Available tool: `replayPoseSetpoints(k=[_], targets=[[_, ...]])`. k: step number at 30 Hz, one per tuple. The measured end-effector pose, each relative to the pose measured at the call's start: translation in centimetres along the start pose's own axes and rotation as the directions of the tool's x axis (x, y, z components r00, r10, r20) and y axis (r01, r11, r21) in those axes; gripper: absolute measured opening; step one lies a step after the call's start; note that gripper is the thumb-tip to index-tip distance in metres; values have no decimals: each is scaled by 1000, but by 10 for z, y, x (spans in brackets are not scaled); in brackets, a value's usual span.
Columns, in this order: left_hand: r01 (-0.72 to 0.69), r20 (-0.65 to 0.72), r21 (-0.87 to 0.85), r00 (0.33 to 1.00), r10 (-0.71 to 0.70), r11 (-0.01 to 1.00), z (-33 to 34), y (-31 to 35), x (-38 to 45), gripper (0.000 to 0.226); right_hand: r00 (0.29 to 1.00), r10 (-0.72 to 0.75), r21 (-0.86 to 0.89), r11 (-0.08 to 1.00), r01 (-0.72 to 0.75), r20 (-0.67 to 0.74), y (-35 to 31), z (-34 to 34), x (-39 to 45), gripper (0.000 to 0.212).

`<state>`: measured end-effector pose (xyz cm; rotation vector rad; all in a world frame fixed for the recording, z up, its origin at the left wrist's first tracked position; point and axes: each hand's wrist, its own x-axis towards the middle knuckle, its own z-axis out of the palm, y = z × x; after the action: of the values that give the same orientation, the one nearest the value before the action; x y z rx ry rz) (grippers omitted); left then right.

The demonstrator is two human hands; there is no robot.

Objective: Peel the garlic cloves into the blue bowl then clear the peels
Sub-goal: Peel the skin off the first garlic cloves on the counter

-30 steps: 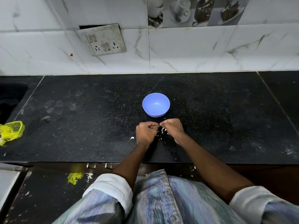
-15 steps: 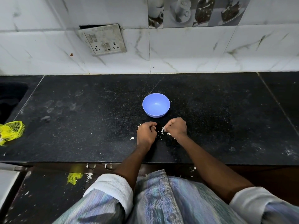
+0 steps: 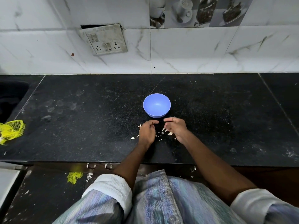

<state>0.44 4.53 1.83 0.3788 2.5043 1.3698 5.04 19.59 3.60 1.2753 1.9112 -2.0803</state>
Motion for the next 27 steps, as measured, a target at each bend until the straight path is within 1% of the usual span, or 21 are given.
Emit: replayPoseSetpoints(k=[2, 3, 5, 8, 9, 12, 16, 20, 23, 25, 27], targets=[[-15, -31, -58, 999, 13, 998, -2, 2, -1, 43, 993, 60, 197, 977, -79, 102, -3, -1, 0, 31], [-28, -40, -79, 999, 25, 997, -2, 2, -2, 43, 987, 76, 253, 961, -110, 143, -4, -1, -1, 32], [-62, -40, -98, 997, 59, 993, -1, 2, -4, 38, 981, 63, 288, 951, -115, 182, -3, -1, -3, 35], [-74, -24, -82, 997, 72, 994, 0, 2, -3, 15, 981, 30, 316, 944, -90, 192, -3, -2, -8, 33], [-87, -19, -68, 996, 85, 994, 0, 1, -3, 9, 981, 25, 308, 948, -84, 191, -3, -2, -9, 33], [-136, -20, 38, 990, 137, 990, -1, 0, -5, 23, 982, 36, 226, 971, -78, 184, -5, -4, -12, 33], [-140, -73, 142, 986, 152, 980, -5, 3, -7, 16, 985, 48, 155, 985, -74, 166, -6, -2, -17, 19], [-140, -36, 231, 988, 152, 963, -6, 7, -10, 6, 992, 22, 43, 999, -28, 125, -6, -1, -18, 15], [-178, 21, 299, 984, 179, 938, -7, 7, -10, 4, 994, -21, -15, 1000, 22, 109, -4, 0, -19, 12], [-190, 57, 290, 982, 181, 938, -6, 5, -12, 3, 994, -54, -49, 997, 58, 96, -2, 1, -21, 17], [-184, 45, 235, 983, 178, 954, -4, 3, -14, 3, 994, -109, -120, 987, 109, 11, 1, 3, -22, 22]])
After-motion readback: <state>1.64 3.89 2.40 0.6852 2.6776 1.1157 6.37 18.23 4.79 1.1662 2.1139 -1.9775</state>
